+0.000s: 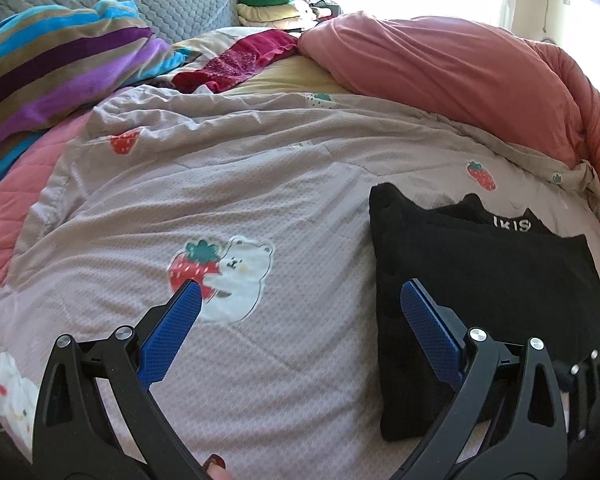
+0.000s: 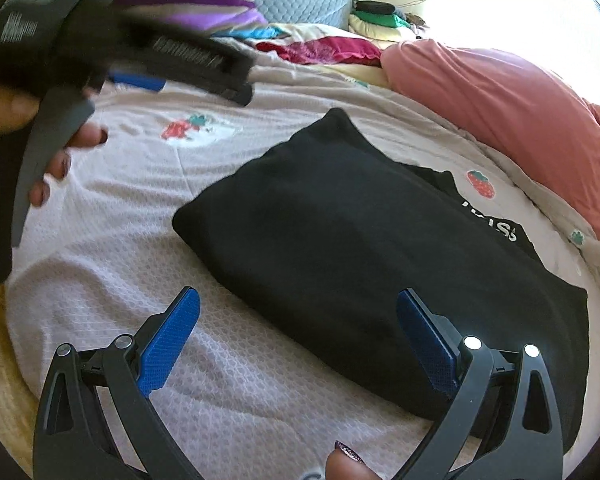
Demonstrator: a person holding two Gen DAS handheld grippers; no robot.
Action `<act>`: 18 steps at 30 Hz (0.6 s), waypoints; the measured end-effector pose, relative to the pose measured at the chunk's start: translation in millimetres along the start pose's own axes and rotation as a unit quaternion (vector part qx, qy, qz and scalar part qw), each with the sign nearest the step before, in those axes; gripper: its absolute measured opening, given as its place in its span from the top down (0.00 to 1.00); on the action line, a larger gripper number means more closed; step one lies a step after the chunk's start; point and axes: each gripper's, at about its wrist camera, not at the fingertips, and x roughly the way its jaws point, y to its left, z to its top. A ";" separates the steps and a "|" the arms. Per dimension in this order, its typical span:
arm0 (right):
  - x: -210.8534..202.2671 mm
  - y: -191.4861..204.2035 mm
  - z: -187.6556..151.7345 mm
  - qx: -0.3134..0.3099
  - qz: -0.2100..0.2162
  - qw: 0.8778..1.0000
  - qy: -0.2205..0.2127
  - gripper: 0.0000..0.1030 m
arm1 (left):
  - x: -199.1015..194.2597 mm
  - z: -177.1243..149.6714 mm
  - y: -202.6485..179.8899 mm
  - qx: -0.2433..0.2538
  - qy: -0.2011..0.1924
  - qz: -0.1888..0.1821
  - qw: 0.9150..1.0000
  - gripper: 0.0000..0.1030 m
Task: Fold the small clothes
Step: 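Move the right gripper open onto the edge of the folded black shirt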
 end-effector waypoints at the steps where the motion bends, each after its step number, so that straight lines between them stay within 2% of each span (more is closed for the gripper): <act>1: 3.9 2.0 0.8 -0.005 -0.007 1.000 0.004 0.05 | 2.5 1.5 0.3 -0.003 0.001 -0.002 1.000 0.09; 3: 14.9 5.5 2.4 -0.012 -0.024 0.999 0.017 0.05 | 9.0 5.4 1.1 -0.008 0.006 -0.005 1.000 0.09; 6: 22.5 5.8 5.5 -0.007 -0.026 0.999 0.020 0.05 | 17.3 9.4 1.4 -0.010 0.012 -0.003 1.000 0.09; 18: 35.6 17.0 25.1 -0.040 -0.054 0.998 0.007 0.06 | 35.2 21.3 6.1 -0.020 0.024 0.002 1.000 0.09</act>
